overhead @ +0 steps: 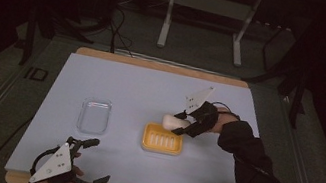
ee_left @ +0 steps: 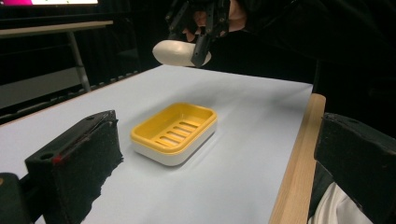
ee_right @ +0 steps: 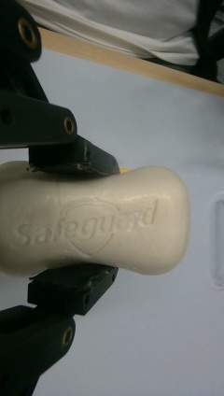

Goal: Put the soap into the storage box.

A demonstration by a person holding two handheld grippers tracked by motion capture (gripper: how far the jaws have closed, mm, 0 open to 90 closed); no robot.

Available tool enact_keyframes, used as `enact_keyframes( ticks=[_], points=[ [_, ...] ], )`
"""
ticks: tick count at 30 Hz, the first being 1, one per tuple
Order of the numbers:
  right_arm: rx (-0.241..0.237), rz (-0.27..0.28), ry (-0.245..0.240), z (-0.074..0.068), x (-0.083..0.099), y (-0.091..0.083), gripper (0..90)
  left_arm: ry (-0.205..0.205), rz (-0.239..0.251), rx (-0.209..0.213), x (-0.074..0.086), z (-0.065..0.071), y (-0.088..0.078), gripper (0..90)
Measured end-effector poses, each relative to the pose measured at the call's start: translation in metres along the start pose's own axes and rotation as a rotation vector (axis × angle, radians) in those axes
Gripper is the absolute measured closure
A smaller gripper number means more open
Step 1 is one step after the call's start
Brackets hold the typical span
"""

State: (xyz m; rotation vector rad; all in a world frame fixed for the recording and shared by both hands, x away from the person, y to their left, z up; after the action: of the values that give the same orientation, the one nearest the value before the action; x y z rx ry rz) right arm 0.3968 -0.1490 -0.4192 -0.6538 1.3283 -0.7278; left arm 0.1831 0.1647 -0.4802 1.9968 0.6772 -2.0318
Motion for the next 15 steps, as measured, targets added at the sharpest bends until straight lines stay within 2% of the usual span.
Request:
enact_keyframes(
  ticks=[3,7,12,15],
  points=[
    [-0.002,0.016,-0.002,0.0,0.0,0.005,49.5,0.001,-0.001,0.001,0.0,0.0,0.0,0.7],
    [-0.014,0.01,-0.009,-0.001,0.002,0.017,49.5,0.003,-0.003,0.002,0.0,0.0,0.0,0.7],
    [-0.033,0.028,0.012,-0.002,0.007,0.031,49.5,0.0,0.001,0.003,0.0,0.0,0.0,0.7],
    [-0.04,0.002,0.017,-0.004,0.011,0.043,49.5,0.0,0.0,0.004,0.0,0.0,0.0,0.7]
  ],
)
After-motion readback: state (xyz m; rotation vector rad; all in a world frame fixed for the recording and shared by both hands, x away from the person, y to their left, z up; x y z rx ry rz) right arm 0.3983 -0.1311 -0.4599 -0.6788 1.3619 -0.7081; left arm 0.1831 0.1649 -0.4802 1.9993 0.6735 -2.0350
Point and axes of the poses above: each handheld gripper's, and its own axes: y roughly forward along the jaws, x roughly out of its underside, z roughly to its right, the point moved 2 cm from there along y, roughly forward along the jaws, and after that the axes turned 7 degrees about x, right-handed, at the moved point
